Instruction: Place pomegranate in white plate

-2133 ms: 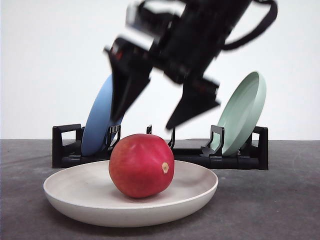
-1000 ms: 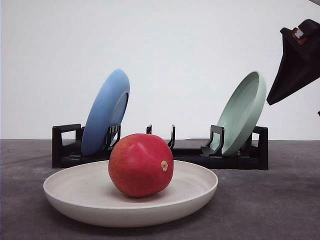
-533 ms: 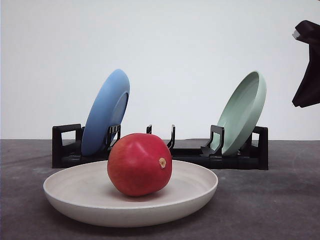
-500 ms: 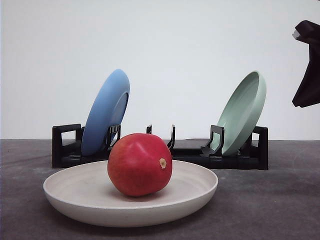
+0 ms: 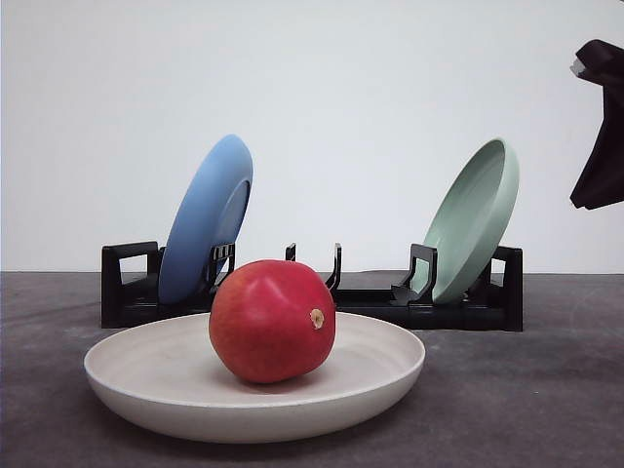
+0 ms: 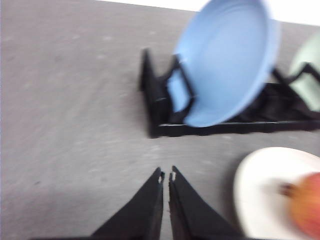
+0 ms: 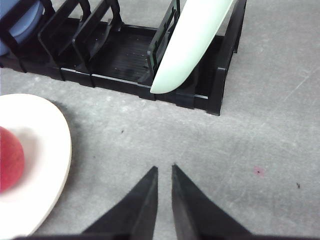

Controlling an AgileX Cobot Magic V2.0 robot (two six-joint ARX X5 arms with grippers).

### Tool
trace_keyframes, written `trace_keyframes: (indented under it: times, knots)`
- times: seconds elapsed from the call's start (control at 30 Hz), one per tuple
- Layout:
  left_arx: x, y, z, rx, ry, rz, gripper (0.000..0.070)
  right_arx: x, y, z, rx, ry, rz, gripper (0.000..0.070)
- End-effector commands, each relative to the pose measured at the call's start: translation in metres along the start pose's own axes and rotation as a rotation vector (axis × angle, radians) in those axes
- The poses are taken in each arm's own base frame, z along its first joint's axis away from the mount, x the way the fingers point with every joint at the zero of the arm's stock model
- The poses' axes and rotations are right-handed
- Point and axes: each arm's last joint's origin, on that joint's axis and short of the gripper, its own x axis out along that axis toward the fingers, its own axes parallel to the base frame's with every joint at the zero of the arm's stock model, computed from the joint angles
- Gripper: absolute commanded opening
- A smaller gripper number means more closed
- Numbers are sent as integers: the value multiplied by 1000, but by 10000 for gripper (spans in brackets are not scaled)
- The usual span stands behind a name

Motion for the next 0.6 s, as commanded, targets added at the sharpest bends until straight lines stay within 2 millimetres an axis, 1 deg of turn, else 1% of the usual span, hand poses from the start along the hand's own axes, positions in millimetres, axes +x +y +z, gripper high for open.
trace_keyframes:
  times: [0.0,0.13,0.23,0.4,0.57]
  knots:
    - [1,3,-8,-6,-62,12,0,0,1,1,-8,-8,2,44]
    - [2,11,-30,-8,-138,57,0,0,1,1,-8,-8,2,44]
    - [2,14,-42,-11,-162,106,0,0,1,1,-8,-8,2,44]
    - [1,18,-51,8,-207,189,0,0,1,1,-8,-8,2,44]
    - [3,19,-59,12,-247,193,0,0,1,1,-8,-8,2,44]
